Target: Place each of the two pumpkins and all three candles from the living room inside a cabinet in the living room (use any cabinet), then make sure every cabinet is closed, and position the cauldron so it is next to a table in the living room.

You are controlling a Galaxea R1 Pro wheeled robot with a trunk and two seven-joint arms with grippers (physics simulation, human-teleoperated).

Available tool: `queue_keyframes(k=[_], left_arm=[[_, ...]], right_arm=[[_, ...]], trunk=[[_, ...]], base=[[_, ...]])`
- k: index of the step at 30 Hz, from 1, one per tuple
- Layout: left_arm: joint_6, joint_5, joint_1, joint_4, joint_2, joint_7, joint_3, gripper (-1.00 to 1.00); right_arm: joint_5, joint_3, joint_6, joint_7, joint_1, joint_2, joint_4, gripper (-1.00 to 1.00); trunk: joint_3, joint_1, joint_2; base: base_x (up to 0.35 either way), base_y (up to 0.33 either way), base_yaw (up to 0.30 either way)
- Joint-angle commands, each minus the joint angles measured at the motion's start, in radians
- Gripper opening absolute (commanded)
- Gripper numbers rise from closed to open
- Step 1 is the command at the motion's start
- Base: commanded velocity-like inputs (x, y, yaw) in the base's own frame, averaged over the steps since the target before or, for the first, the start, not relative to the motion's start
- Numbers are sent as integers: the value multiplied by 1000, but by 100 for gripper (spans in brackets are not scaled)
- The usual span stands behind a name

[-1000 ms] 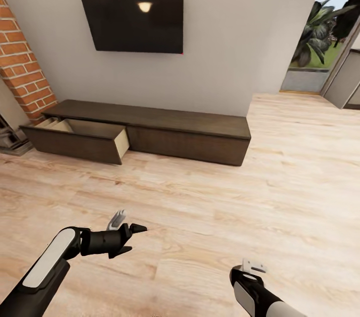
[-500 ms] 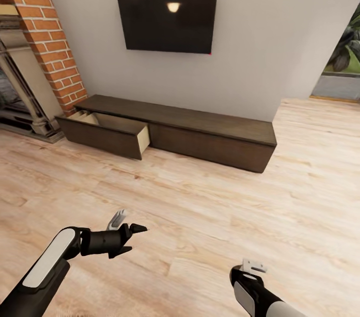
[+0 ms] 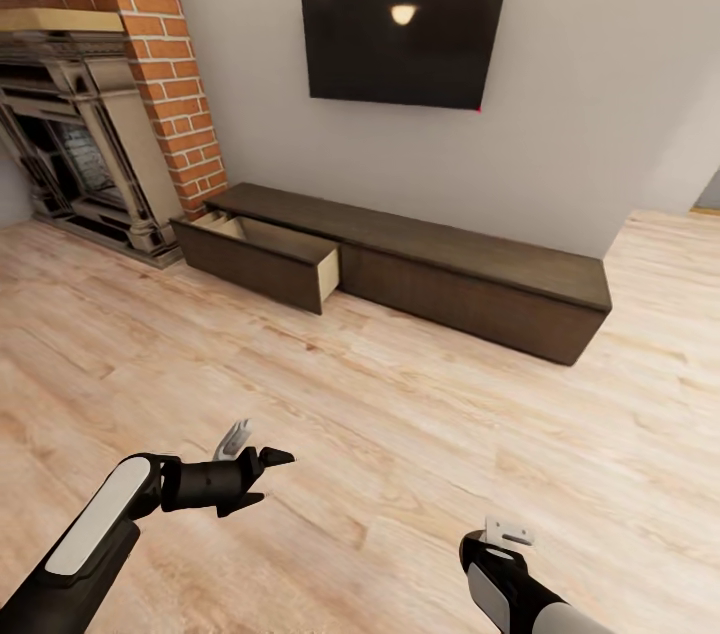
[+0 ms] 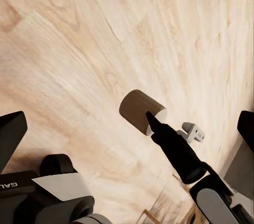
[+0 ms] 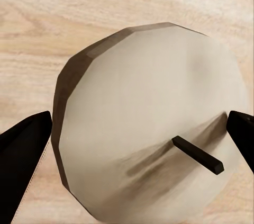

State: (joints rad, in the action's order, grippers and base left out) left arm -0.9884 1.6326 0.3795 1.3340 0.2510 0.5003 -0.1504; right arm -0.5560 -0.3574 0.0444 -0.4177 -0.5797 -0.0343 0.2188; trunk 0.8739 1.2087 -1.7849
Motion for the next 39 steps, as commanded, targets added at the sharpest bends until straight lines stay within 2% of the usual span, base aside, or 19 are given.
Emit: queue_keyframes(k=[1,14,24,39], left_arm=[[0,10,1,1,1,10,-2,100],[0,10,1,1,1,10,-2,100],[0,9,1,1,1,11,-2,100],[0,9,1,1,1,11,-2,100]], right_arm=[[-4,-9,5,-7,-1,1,2,-100],[-4,-9,5,-7,-1,1,2,-100],[-4,-9,5,-7,-1,1,2,-100],[-4,-9,5,-7,0,1,2,-100]], trunk=[[1,0,0],[1,0,0],[1,0,0],[1,0,0]], base=[[0,0,287],[2,0,287],[159,0,287],[5,0,287]])
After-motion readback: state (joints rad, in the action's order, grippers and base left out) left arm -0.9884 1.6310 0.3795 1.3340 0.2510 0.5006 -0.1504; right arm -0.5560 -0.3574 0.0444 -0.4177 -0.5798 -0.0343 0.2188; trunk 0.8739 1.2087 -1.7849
